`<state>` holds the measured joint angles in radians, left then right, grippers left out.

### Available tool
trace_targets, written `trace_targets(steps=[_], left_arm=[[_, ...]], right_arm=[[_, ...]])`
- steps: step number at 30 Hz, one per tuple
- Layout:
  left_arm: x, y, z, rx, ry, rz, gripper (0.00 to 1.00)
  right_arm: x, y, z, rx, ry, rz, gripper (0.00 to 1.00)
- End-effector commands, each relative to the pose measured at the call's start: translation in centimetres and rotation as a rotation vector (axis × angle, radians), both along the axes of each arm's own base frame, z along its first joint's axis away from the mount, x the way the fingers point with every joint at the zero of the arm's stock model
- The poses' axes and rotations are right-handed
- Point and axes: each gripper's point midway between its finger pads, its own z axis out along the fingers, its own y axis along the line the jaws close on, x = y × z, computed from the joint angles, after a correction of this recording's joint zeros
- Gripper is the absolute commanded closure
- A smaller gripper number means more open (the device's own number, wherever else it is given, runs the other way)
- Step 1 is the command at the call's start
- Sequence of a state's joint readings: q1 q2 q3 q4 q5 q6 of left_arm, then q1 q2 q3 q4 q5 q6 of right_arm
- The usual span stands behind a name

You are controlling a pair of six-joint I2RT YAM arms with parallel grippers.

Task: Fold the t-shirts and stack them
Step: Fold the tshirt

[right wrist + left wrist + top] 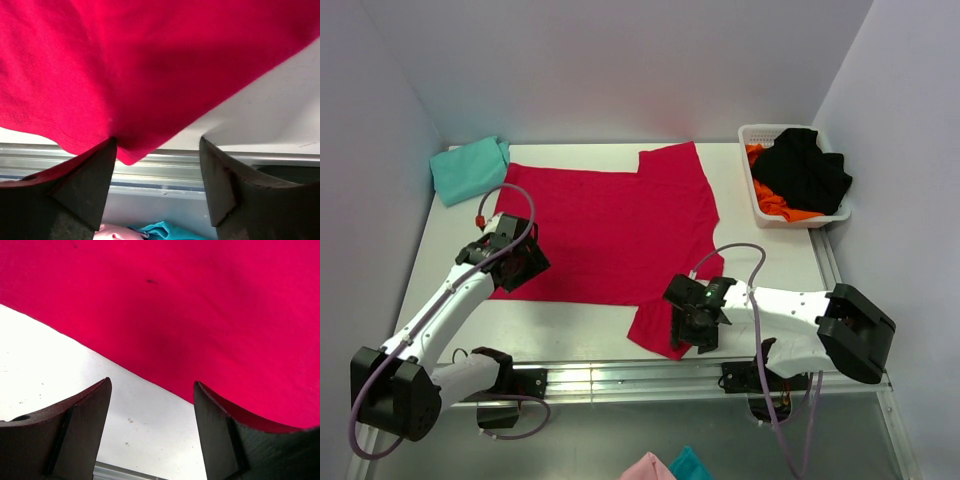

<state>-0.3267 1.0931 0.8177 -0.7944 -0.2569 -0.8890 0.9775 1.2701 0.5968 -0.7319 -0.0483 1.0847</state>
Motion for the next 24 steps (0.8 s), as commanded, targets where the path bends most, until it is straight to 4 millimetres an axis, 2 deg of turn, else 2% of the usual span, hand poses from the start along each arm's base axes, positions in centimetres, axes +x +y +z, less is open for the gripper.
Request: trace_targets(steps=[1, 5, 7, 9, 10, 13, 16, 17, 21, 23, 24], left_arm=[[0.8, 0.4, 0.9, 0.002, -0.028, 0.034, 0.28], [0.8, 0.6, 0.7, 0.005, -0.022, 0.036, 0.28], [0.8, 0.7, 0.6, 0.003, -0.022, 0.045, 0.28], [0.3, 1.0, 0.2, -0.008, -0.008, 0.086, 0.30], [0.0, 1.6, -0.1, -0.010, 0.006, 0.129, 0.30], [-1.5, 3.3, -0.9, 0.002, 0.060, 0.249, 0.32], [-2.5, 4.5, -0.6, 0.017, 0.094, 0.340, 0.29], [-2.8, 4.6, -1.0, 0.001, 0.106, 0.354, 0.29], [-3.0, 6.7, -2.0, -0.091, 0.113, 0.495, 0.33], [-3.1, 6.8, -2.5, -0.109, 0.125, 0.510, 0.34], [-3.1, 7.7, -2.7, -0.119, 0.122, 0.558, 0.34]], right_arm=[[1.6, 1.7, -0.4, 0.026, -0.055, -0.020, 0.33], [1.7, 1.4, -0.5, 0.013, -0.059, -0.024, 0.54], [1.6, 1.3, -0.4, 0.006, -0.055, -0.023, 0.70], [2.0, 1.0, -0.2, -0.012, -0.076, -0.023, 0.76], [1.9, 0.5, -0.1, -0.038, -0.072, -0.022, 0.81], [2.5, -0.1, 1.0, -0.070, -0.110, -0.027, 0.84], [2.3, -2.1, 2.1, -0.146, -0.116, -0.036, 0.85], [2.4, -2.4, 2.4, -0.151, -0.126, -0.042, 0.85], [2.3, -3.8, 2.5, -0.176, -0.125, -0.063, 0.86], [2.5, -4.7, 2.6, -0.192, -0.128, -0.079, 0.87], [2.7, -5.0, 2.6, -0.199, -0.132, -0.087, 0.87]])
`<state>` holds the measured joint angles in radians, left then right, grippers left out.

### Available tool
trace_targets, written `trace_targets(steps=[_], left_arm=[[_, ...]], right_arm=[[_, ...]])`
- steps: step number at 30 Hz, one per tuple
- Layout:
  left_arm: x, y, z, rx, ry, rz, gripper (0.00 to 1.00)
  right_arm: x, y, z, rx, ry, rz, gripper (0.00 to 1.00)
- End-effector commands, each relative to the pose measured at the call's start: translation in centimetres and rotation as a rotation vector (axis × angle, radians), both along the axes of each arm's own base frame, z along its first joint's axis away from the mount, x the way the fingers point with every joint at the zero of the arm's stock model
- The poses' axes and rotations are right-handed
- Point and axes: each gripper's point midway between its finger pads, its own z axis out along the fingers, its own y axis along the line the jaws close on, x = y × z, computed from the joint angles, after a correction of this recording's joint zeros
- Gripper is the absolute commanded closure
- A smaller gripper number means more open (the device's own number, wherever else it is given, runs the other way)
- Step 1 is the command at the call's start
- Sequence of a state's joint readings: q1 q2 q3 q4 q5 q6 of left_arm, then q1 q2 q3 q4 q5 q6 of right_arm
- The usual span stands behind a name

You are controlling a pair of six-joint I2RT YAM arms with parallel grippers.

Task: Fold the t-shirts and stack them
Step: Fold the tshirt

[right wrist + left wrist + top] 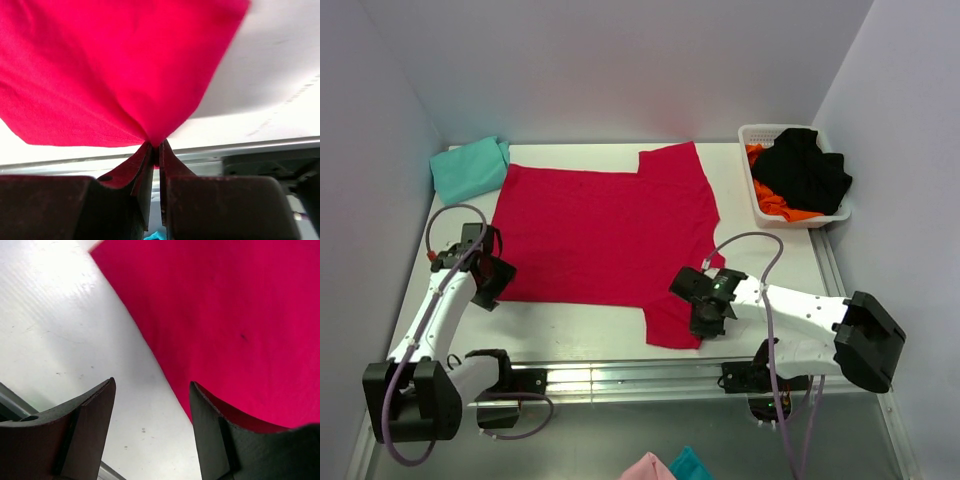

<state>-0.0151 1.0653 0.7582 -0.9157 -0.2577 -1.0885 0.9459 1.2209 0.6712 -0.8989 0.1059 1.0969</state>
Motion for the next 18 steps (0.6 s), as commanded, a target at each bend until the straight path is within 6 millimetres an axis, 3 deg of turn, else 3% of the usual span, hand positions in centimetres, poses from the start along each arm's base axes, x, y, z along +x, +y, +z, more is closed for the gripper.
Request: trace_targets(steps=[1, 7, 10, 11, 18], left_arm=[[-0.3, 0.7, -0.7, -0.066, -0.003, 0.089, 0.33], [0.3, 2.6, -1.9, -0.129, -0.021, 0.164, 0.34], [-0.1, 2.2, -3.4, -0.167, -0.004, 0.178, 0.38], [-0.5, 1.7, -4.0, -0.189, 0.005, 0.182, 0.44], [-1.6, 1.6, -3.1, -0.079, 0.025, 0.220, 0.44]], right_arm=[[0.7, -2.6, 0.8, -0.081, -0.032, -0.033, 0.88], [2.8, -4.0, 1.8, -0.055, -0.059, -0.107, 0.91], [4.5, -4.5, 2.2, -0.060, -0.068, -0.124, 0.92], [4.9, -4.4, 2.3, -0.060, -0.069, -0.106, 0.92], [6.2, -4.2, 1.9, -0.049, -0.048, -0.073, 0.93]])
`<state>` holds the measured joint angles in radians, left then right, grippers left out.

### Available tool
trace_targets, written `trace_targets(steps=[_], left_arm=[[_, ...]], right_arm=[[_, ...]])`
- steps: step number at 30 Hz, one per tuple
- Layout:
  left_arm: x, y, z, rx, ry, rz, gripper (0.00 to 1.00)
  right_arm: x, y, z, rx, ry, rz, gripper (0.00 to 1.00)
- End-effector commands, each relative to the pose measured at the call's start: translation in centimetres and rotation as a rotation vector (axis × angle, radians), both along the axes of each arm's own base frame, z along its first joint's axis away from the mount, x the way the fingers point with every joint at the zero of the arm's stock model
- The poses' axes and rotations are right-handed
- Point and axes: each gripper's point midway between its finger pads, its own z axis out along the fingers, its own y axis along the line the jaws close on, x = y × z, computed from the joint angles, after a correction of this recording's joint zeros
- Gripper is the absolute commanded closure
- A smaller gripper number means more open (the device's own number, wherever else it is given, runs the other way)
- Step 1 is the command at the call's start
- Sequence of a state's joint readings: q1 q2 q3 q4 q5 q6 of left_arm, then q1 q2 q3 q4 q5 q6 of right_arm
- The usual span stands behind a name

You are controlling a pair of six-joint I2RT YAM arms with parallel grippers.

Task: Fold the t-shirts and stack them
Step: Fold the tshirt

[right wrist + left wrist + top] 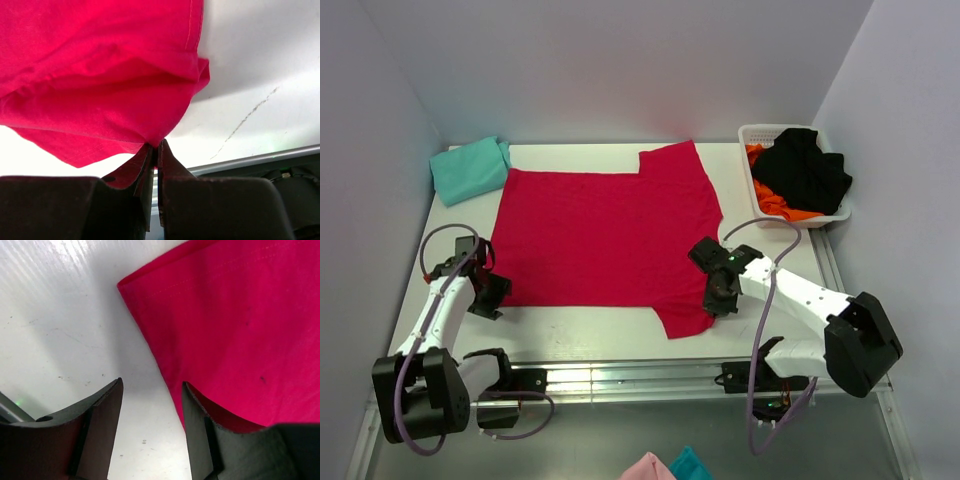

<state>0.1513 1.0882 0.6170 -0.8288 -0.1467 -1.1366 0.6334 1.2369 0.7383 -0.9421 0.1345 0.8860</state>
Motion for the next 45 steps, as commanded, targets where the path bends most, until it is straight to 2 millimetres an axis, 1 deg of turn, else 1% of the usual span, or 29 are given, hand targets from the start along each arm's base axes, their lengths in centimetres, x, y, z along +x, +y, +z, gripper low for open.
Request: trace_targets(steps=[1, 4, 7, 11, 13, 14, 17, 21, 24, 25, 26, 28, 31, 33, 35, 38, 43, 45], left_arm=[[-0.1, 0.6, 1.0, 0.069, -0.011, 0.049, 0.44], [-0.4, 0.3, 0.4, 0.085, 0.019, 0.064, 0.44], [-1.0, 0.0, -0.8, 0.077, 0.036, 0.094, 0.44], [-1.2, 0.5, -2.0, 0.102, 0.050, 0.118, 0.45], [-1.1, 0.8, -2.4, 0.116, 0.055, 0.107, 0.46], [-1.3, 0.9, -2.9, 0.125, 0.079, 0.105, 0.46], [-1.2, 1.3, -3.5, 0.145, 0.101, 0.109, 0.47], [-0.4, 2.2, -3.0, 0.184, 0.088, 0.115, 0.47], [1.0, 2.7, -1.4, 0.211, 0.041, 0.107, 0.48], [1.7, 2.9, -0.2, 0.219, 0.011, 0.103, 0.48], [2.1, 2.9, 0.4, 0.222, -0.004, 0.100, 0.48], [2.5, 2.7, 1.5, 0.212, -0.022, 0.090, 0.48], [2.5, 2.0, 2.3, 0.172, -0.045, 0.079, 0.49], [2.9, 2.0, 2.7, 0.174, -0.079, 0.078, 0.48], [3.1, 2.2, 2.6, 0.184, -0.078, 0.073, 0.48], [3.4, 1.9, 1.8, 0.167, -0.044, 0.061, 0.49], [2.9, 1.5, 0.3, 0.142, -0.024, 0.077, 0.49], [2.2, 1.3, -0.5, 0.134, 0.000, 0.081, 0.50]], right_arm=[[1.3, 0.1, 0.5, 0.011, -0.028, 0.041, 0.93], [1.4, -0.2, 0.2, 0.021, -0.015, 0.048, 0.93], [1.9, -0.5, 0.3, 0.026, -0.017, 0.045, 0.94], [2.6, -1.3, 0.7, 0.030, -0.020, 0.031, 0.94], [2.7, -1.5, 0.8, 0.030, -0.023, 0.021, 0.94], [2.8, -1.6, 0.9, 0.031, -0.023, 0.020, 0.95], [3.0, -2.0, 1.2, 0.029, -0.025, 0.003, 0.95], [3.1, -2.6, 1.4, 0.019, -0.021, -0.017, 0.95], [2.9, -2.9, 1.4, 0.015, -0.014, -0.025, 0.95], [2.9, -3.0, 1.4, 0.009, -0.008, -0.027, 0.95], [2.8, -3.1, 1.3, 0.006, -0.005, -0.028, 0.95], [2.7, -3.2, 1.1, 0.001, 0.003, -0.032, 0.95], [2.9, -3.1, 0.9, -0.001, 0.010, -0.033, 0.96], [2.9, -3.1, 0.8, -0.005, 0.015, -0.032, 0.96], [3.0, -3.1, 0.7, -0.006, 0.018, -0.035, 0.96], [3.1, -3.1, 0.6, -0.006, 0.025, -0.033, 0.96], [3.0, -3.2, 0.6, -0.006, 0.031, -0.036, 0.96], [3.0, -3.2, 0.6, -0.005, 0.030, -0.037, 0.96]])
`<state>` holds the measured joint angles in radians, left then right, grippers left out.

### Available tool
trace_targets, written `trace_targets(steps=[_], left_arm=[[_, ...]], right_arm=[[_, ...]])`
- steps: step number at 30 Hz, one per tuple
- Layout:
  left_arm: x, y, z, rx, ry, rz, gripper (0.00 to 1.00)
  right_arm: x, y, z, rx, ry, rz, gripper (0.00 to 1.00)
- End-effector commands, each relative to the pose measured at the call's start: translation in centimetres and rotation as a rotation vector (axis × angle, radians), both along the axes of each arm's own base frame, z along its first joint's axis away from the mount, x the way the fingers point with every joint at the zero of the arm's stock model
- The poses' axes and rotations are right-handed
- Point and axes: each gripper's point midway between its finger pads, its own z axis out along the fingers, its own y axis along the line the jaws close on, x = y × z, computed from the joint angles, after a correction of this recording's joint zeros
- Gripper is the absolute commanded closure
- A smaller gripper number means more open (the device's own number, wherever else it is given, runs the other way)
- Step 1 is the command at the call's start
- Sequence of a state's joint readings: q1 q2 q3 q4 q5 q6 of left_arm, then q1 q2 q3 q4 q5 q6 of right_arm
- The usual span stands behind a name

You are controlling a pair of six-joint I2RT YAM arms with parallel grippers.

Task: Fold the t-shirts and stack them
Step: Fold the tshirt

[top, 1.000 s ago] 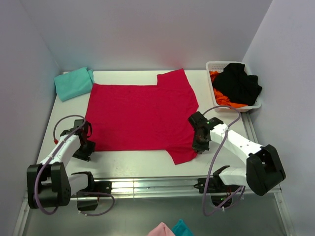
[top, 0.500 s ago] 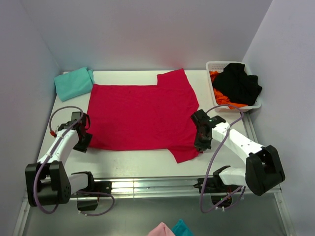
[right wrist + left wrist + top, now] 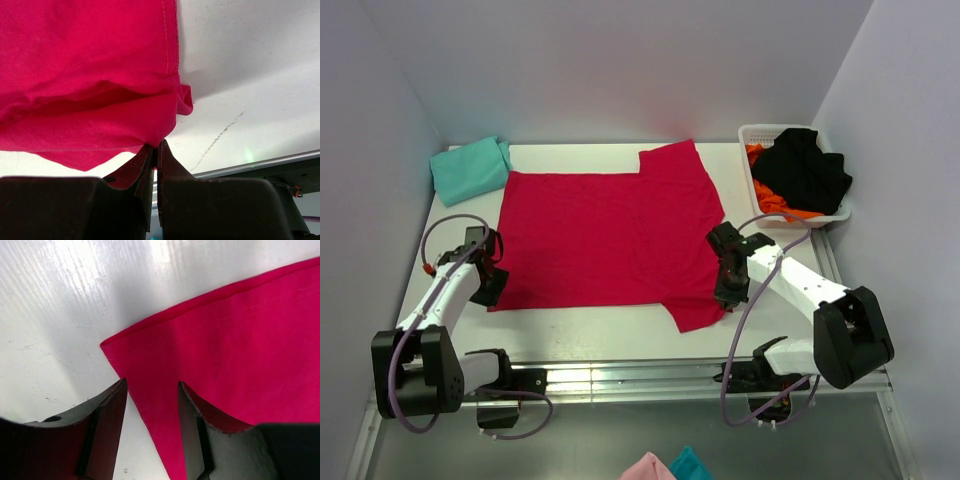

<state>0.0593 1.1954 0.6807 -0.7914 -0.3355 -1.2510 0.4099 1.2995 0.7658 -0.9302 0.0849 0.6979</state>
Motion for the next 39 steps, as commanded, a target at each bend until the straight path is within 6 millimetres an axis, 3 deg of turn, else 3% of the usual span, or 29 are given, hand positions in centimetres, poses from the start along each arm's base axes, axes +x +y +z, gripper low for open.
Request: trace_targets(steps=[1, 9, 17, 26, 31, 39], left_arm=[[-0.5, -0.3, -1.2, -0.025, 0.014, 0.018, 0.50], [-3.0, -0.8, -4.1, -0.053, 0.100, 0.039, 0.52], [-2.6, 0.0, -4.8, -0.022, 0.112, 0.043, 0.53], [-2.0, 0.5, -5.6, -0.028, 0.087, 0.029, 0.81], [-1.3, 0.2, -4.2, -0.048, 0.056, -0.004, 0.97], [-1.1, -1.2, 0.9, -0.102, -0.037, -0.066, 1.00]], right_arm=[[0.9, -0.3, 0.8, -0.010, -0.025, -0.004, 0.96], [0.9, -0.3, 0.7, -0.004, -0.019, -0.009, 0.96], [0.8, -0.2, 0.6, 0.004, -0.011, -0.003, 0.97], [0.8, -0.2, 0.5, 0.007, -0.006, -0.006, 1.00], [0.8, -0.4, 1.3, 0.003, -0.017, -0.016, 1.00], [-0.3, -0.4, 5.5, 0.049, -0.083, -0.069, 1.00]])
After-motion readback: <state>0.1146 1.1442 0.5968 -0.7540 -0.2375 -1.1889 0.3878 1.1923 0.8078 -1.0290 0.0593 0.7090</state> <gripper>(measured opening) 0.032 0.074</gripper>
